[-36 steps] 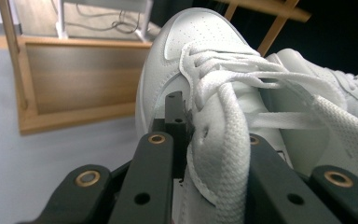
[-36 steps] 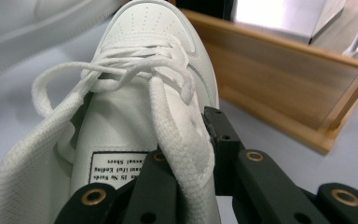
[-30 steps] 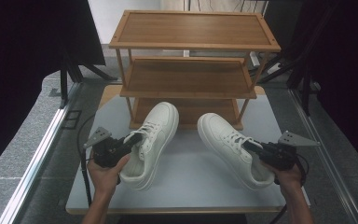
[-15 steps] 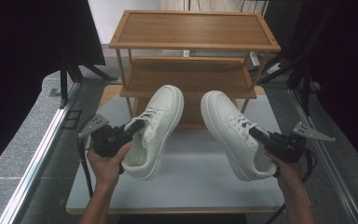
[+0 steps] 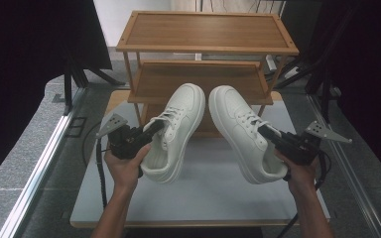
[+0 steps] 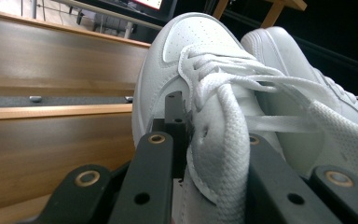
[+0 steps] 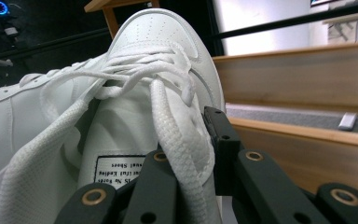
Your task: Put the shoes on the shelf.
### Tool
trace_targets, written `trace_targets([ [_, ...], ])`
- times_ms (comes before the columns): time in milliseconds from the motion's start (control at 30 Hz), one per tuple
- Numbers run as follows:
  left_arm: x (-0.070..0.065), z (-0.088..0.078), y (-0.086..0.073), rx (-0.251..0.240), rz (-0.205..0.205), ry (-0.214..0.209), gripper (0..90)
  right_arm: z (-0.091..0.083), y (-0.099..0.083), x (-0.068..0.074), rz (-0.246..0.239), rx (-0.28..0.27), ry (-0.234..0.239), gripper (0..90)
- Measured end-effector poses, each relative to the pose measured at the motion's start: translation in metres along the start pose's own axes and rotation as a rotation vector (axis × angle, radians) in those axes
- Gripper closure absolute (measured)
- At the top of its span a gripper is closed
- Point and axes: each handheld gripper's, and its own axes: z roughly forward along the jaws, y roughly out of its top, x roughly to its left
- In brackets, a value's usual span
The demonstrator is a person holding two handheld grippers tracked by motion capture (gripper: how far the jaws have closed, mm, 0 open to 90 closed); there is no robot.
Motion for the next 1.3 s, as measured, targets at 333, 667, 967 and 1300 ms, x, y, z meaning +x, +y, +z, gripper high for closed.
trace_targets([
  [333,-0.006,0.013,0.008,-0.015,0.000,0.004,82.0,0.017,0.015,0.009,0.009,-0.012,-0.018,82.6],
  [667,-0.004,0.018,0.014,-0.029,0.007,0.032,81.7,0.026,0.021,0.010,0.030,-0.019,-0.102,82.7],
  [967,-0.001,0.030,0.027,-0.045,-0.005,0.046,81.6,0.039,0.032,0.008,0.093,-0.054,-0.154,82.8],
  [1300,0.007,0.042,0.049,-0.050,-0.011,0.070,81.4,0.058,0.048,0.006,0.105,-0.045,-0.191,83.1],
])
